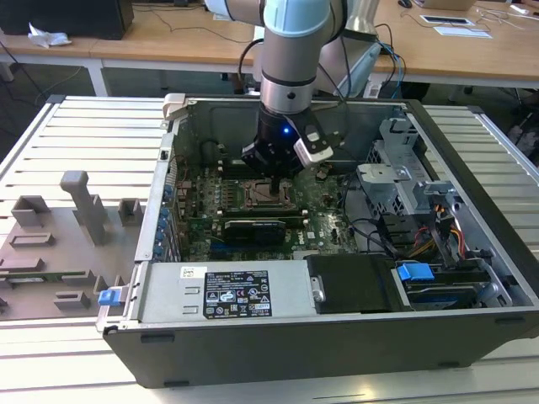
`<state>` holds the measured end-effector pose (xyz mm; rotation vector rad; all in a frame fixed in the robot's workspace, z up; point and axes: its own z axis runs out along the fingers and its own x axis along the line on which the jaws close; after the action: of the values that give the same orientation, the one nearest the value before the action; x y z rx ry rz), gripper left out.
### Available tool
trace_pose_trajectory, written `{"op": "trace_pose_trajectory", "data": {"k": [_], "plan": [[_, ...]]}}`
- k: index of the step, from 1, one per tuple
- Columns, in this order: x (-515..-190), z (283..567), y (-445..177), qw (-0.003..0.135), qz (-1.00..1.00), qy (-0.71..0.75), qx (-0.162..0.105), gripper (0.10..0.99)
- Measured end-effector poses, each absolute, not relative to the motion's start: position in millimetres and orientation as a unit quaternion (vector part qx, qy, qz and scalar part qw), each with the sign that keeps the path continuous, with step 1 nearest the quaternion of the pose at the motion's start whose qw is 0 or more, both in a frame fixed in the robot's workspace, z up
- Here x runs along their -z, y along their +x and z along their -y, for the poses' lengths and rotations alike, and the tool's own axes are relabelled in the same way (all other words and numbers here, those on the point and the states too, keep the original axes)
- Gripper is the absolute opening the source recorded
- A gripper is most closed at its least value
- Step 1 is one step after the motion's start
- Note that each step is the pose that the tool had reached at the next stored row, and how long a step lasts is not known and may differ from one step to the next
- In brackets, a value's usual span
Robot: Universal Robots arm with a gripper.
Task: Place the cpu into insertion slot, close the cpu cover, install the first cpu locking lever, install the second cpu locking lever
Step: 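Install the first cpu locking lever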
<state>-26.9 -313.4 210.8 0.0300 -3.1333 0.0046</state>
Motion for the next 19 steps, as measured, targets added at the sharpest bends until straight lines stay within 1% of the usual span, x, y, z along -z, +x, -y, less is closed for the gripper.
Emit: {"op": "trace_pose_trajectory", "data": {"k": [7,19], "plan": [[-216,316,-27,0.004,1.0,0.009,-0.001,0.106],[-252,316,-27,0.004,1.0,0.01,-0.006,0.106]]}}
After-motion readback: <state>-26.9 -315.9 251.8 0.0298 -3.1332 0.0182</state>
